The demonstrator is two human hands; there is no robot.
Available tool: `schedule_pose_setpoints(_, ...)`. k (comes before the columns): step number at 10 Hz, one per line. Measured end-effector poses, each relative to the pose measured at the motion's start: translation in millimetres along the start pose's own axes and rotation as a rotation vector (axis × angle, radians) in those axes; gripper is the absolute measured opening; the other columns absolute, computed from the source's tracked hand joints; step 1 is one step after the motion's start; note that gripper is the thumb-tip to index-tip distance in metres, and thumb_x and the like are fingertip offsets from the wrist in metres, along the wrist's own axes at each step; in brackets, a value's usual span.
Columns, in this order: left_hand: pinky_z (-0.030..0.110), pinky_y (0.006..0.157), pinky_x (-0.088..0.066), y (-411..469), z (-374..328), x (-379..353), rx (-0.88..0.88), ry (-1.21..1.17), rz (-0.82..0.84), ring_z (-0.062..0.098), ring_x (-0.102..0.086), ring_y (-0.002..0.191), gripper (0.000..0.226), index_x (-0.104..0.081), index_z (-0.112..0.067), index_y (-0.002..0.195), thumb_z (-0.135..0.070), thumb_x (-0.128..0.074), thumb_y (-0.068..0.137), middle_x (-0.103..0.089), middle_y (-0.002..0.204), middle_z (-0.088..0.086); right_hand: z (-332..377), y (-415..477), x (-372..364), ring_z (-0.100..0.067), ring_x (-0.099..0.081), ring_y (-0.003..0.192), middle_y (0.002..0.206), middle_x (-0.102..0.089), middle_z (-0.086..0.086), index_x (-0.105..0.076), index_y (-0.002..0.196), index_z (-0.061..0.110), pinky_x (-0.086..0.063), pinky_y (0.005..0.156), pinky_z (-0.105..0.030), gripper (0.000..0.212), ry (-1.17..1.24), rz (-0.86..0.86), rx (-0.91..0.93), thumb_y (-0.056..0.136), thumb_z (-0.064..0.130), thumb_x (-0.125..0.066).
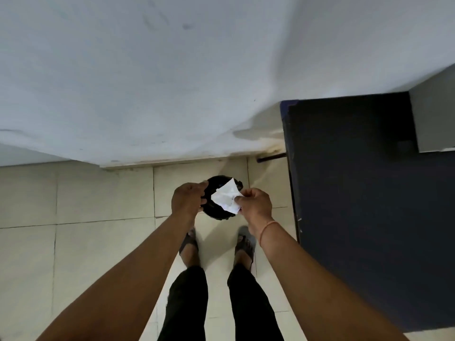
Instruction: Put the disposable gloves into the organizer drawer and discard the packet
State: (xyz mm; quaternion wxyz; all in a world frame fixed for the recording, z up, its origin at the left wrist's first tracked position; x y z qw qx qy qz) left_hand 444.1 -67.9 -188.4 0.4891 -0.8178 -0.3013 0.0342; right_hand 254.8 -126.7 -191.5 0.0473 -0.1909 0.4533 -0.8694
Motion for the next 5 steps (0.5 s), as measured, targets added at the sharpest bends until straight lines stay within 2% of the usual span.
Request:
schedule_pose_setpoints(1, 0.036, 0.069, -0.057, 42, 26, -5, 0.028, 0.034, 0.003, 0.026, -0.076, 0.082, 0.025, -0.073, -0.015, 0.089, -0.038, -0.082, 0.091, -0.078, 0.093, 0.009, -30, 47, -25, -0.029, -0.075, 0.071, 0.081, -0.076, -0.005, -0.07, 0.077, 0.022, -0.066, 0.08, -0.05, 0.016, 0.023, -0.042, -0.112, 0.08, 0.008, -0.077)
schedule_pose_setpoints(2, 0.044, 0.08, -0.062, 102, 62, -11, 0.051, 0.093, 0.023, 0.032, -0.079, 0.092, 0.024, -0.073, -0.017, 0.085, -0.039, -0.08, 0.09, -0.081, 0.098, 0.011, -72, 120, -67, -0.031, -0.076, 0.085, 0.095, -0.078, -0.011, -0.077, 0.096, 0.015, -0.064, 0.09, -0.05, 0.016, -0.018, -0.008, -0.175, 0.086, 0.005, -0.07)
schedule_pose_setpoints(3, 0.051, 0.09, -0.063, 134, 83, -12, 0.061, 0.134, 0.038, 0.036, -0.08, 0.098, 0.027, -0.073, -0.018, 0.082, -0.044, -0.079, 0.086, -0.081, 0.096, 0.012, -100, 155, -95, -0.028, -0.065, 0.117, 0.132, -0.066, -0.014, -0.061, 0.14, 0.01, -0.053, 0.109, -0.047, 0.043, -0.417, 0.136, -0.19, 0.098, 0.014, -0.059)
schedule_pose_setpoints(4, 0.057, 0.097, -0.062, 162, 103, -11, 0.055, 0.184, 0.062, 0.043, -0.078, 0.102, 0.031, -0.072, -0.018, 0.08, -0.049, -0.077, 0.081, -0.081, 0.104, 0.02, -116, 159, -121, -0.024, -0.031, 0.155, 0.167, -0.034, -0.003, -0.029, 0.163, 0.021, -0.03, 0.124, -0.039, 0.062, -1.549, 0.518, 0.427, 0.105, 0.035, -0.045)
schedule_pose_setpoints(5, 0.057, 0.098, -0.062, 170, 110, -9, 0.03, 0.216, 0.053, 0.044, -0.077, 0.1, 0.027, -0.072, -0.017, 0.081, -0.042, -0.077, 0.089, -0.08, 0.11, 0.021, -123, 162, -120, -0.03, -0.038, 0.152, 0.164, -0.041, -0.011, -0.039, 0.159, 0.016, -0.036, 0.122, -0.046, 0.054, -0.693, 0.323, -0.246, 0.105, 0.022, -0.044)
Point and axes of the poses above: each hand's wrist, its own y-axis towards the middle knuckle, its own x-axis out of the back of the hand, z = x × y, the point moved 3 cm from there along y, towards the middle knuckle
